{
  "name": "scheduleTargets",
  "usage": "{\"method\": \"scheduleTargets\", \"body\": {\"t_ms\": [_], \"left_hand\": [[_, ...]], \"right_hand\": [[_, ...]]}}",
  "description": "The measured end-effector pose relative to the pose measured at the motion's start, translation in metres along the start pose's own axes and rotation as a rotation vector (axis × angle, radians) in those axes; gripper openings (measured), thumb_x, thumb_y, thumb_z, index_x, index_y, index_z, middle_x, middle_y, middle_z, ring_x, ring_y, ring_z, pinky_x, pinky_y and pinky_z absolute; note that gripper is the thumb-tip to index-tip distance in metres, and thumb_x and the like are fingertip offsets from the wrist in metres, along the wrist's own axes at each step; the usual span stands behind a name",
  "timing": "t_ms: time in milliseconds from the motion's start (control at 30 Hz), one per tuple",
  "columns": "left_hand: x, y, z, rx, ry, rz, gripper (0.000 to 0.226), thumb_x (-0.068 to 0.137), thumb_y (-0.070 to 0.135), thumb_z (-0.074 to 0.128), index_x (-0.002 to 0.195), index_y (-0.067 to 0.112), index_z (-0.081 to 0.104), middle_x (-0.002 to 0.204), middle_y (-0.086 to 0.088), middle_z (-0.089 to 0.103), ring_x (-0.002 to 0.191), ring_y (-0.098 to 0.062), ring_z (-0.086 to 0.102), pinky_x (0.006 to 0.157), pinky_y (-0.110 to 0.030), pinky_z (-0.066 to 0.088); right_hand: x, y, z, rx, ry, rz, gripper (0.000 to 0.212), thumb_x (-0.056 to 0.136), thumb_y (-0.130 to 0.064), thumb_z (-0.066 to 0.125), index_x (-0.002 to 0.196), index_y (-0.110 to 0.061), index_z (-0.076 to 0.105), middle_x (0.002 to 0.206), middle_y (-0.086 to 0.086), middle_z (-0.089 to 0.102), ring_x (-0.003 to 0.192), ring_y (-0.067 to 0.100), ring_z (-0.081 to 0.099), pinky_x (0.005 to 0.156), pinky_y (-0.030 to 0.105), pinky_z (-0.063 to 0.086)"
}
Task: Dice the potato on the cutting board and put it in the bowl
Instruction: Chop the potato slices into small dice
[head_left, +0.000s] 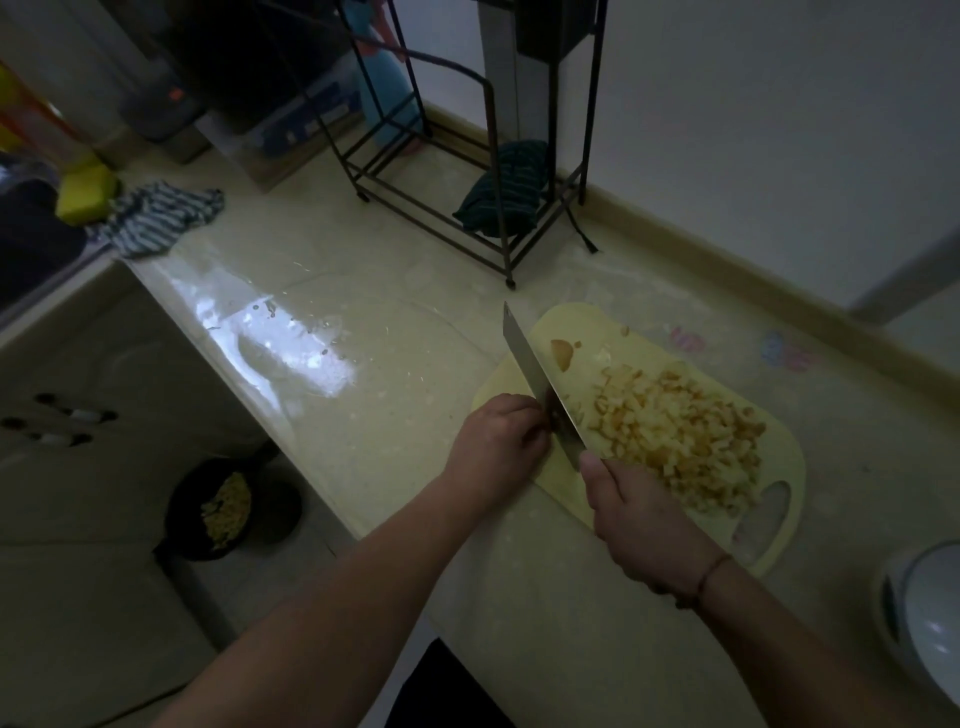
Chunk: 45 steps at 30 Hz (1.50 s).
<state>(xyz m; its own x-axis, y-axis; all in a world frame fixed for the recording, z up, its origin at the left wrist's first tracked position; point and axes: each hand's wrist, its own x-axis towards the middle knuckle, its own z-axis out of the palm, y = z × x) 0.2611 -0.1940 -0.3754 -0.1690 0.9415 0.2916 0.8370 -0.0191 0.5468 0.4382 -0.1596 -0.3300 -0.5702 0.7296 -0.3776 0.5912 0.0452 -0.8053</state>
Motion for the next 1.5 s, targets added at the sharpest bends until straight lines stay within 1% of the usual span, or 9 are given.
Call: {"method": "scheduleTargets", "body": {"t_ms": [133, 233, 500, 667, 1000, 1167, 1300, 1400, 1500], "left_hand": [[-0.001, -0.002, 0.002, -0.022, -0.012, -0.010, 0.008, 0.075, 0.006, 0.073, 0.082, 0.005, 0.077, 0.089, -0.005, 0.073, 0.080, -0.019, 0.065, 0.069, -0.028, 0.052], [-0.002, -0.004, 0.004, -0.020, -0.039, -0.001, 0.014, 0.071, -0.001, 0.080, 0.084, 0.005, 0.077, 0.090, -0.005, 0.073, 0.082, -0.018, 0.064, 0.070, -0.026, 0.051], [0.004, -0.003, 0.000, 0.025, -0.136, 0.054, 0.026, 0.082, 0.023, 0.055, 0.082, 0.008, 0.077, 0.093, -0.004, 0.072, 0.083, -0.022, 0.066, 0.072, -0.027, 0.052], [0.007, -0.006, 0.009, -0.031, -0.193, 0.136, 0.027, 0.087, 0.024, 0.057, 0.091, 0.007, 0.077, 0.101, -0.006, 0.072, 0.091, -0.020, 0.065, 0.080, -0.026, 0.051], [0.056, -0.001, 0.010, -0.129, -0.232, 0.400, 0.021, 0.091, 0.020, 0.061, 0.093, 0.005, 0.076, 0.096, -0.009, 0.068, 0.084, -0.023, 0.064, 0.071, -0.030, 0.052], [0.099, -0.036, 0.001, 0.121, -0.252, 0.279, 0.028, 0.091, 0.013, 0.066, 0.119, 0.010, 0.071, 0.118, -0.012, 0.067, 0.103, -0.033, 0.060, 0.087, -0.041, 0.049], [0.110, -0.036, -0.007, 0.118, -0.402, 0.326, 0.026, 0.089, 0.013, 0.062, 0.112, 0.009, 0.074, 0.108, -0.014, 0.070, 0.096, -0.036, 0.061, 0.083, -0.046, 0.053], [0.107, -0.023, -0.014, 0.078, -0.437, 0.046, 0.039, 0.096, 0.023, 0.060, 0.135, 0.016, 0.057, 0.120, -0.008, 0.064, 0.112, -0.027, 0.056, 0.096, -0.038, 0.046], [0.095, -0.018, -0.017, 0.174, -0.491, -0.018, 0.030, 0.098, 0.033, 0.056, 0.122, 0.016, 0.057, 0.112, -0.005, 0.063, 0.105, -0.027, 0.059, 0.087, -0.038, 0.050]], "right_hand": [[0.017, -0.012, 0.003, -0.082, 0.006, -0.025, 0.048, 0.102, -0.042, 0.032, 0.060, -0.021, 0.042, 0.054, -0.004, 0.048, 0.048, 0.006, 0.044, 0.052, 0.028, 0.031], [0.020, -0.012, 0.004, -0.118, 0.039, -0.048, 0.047, 0.102, -0.040, 0.033, 0.061, -0.021, 0.043, 0.056, -0.003, 0.049, 0.054, 0.007, 0.046, 0.058, 0.029, 0.028], [0.008, 0.000, 0.002, -0.043, 0.172, -0.060, 0.045, 0.100, -0.041, 0.035, 0.060, -0.021, 0.044, 0.053, -0.004, 0.047, 0.050, 0.005, 0.045, 0.053, 0.027, 0.030], [-0.009, 0.017, 0.007, -0.042, 0.291, -0.097, 0.051, 0.093, -0.056, 0.032, 0.066, -0.018, 0.051, 0.057, -0.003, 0.051, 0.058, 0.009, 0.051, 0.056, 0.026, 0.027], [-0.028, 0.001, -0.003, 0.513, 0.377, 0.135, 0.053, 0.092, -0.064, 0.038, 0.063, -0.020, 0.043, 0.049, 0.001, 0.032, 0.037, 0.010, 0.027, 0.041, 0.019, 0.022], [-0.038, -0.013, 0.000, 0.682, 0.380, 0.177, 0.046, 0.088, -0.053, 0.040, 0.072, -0.010, 0.043, 0.051, 0.003, 0.028, 0.038, 0.011, 0.022, 0.040, 0.017, 0.020], [-0.044, -0.026, 0.000, 0.667, 0.391, 0.209, 0.043, 0.098, -0.044, 0.037, 0.076, -0.008, 0.043, 0.049, 0.001, 0.026, 0.035, 0.011, 0.020, 0.039, 0.015, 0.020], [-0.048, -0.035, 0.001, 0.640, 0.404, 0.217, 0.041, 0.100, -0.041, 0.036, 0.077, -0.008, 0.043, 0.048, 0.000, 0.026, 0.034, 0.011, 0.020, 0.037, 0.014, 0.020], [-0.050, -0.040, 0.007, 0.595, 0.415, 0.246, 0.042, 0.099, -0.046, 0.038, 0.073, -0.013, 0.041, 0.048, -0.001, 0.027, 0.034, 0.011, 0.021, 0.037, 0.015, 0.021]]}}
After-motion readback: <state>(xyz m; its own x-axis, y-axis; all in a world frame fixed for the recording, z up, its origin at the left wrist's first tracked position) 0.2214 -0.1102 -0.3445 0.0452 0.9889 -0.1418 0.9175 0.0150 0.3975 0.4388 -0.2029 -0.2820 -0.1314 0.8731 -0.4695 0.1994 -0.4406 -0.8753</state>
